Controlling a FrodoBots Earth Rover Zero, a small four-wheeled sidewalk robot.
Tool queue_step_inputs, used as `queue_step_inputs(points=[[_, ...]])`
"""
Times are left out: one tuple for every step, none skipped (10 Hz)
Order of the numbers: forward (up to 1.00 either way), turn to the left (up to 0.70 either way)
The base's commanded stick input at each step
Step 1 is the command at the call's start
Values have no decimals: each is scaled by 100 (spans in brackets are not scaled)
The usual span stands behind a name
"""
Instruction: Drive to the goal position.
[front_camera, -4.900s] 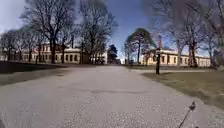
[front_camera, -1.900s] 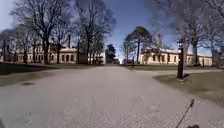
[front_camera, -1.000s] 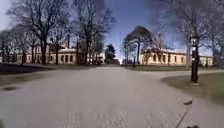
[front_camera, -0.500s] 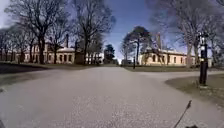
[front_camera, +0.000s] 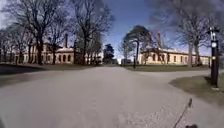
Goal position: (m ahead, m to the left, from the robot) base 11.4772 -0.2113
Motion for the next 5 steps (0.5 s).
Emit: queue_step_inputs(points=[[85,0],[85,0],[85,0],[85,0],[85,0]])
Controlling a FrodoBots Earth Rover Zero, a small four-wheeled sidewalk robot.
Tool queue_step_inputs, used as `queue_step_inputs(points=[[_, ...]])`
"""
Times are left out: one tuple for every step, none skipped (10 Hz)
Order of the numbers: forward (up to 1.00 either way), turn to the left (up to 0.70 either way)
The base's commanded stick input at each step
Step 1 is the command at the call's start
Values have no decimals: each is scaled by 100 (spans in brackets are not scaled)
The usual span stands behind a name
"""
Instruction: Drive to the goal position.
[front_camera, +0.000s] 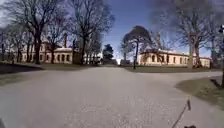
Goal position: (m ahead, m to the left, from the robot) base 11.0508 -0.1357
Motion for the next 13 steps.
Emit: queue_step_inputs(points=[[85,0],[85,0],[85,0],[85,0],[85,0],[85,0],[85,0],[85,0],[85,0],[85,0],[85,0],[85,0],[85,0]])
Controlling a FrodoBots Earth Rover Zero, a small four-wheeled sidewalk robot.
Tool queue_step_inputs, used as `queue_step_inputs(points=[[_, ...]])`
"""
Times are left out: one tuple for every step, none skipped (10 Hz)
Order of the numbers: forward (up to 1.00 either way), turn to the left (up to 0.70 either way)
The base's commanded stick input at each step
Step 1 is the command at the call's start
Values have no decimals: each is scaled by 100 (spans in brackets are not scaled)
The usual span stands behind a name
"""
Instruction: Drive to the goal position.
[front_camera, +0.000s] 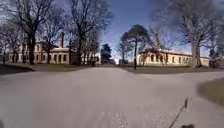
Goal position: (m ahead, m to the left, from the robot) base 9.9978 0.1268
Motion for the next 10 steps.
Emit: queue_step_inputs(points=[[85,0],[85,0],[85,0],[85,0],[85,0],[85,0],[85,0],[85,0],[85,0],[85,0]])
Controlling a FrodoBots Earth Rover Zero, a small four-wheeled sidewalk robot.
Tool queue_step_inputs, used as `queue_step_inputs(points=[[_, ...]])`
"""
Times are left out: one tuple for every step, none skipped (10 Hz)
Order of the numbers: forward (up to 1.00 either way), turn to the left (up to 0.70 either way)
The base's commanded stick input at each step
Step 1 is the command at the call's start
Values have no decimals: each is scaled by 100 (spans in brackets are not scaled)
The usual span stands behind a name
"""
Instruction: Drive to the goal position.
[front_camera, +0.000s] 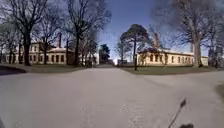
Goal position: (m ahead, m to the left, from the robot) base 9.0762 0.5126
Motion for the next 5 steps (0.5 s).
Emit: queue_step_inputs(points=[[85,0],[85,0],[85,0],[85,0],[85,0]])
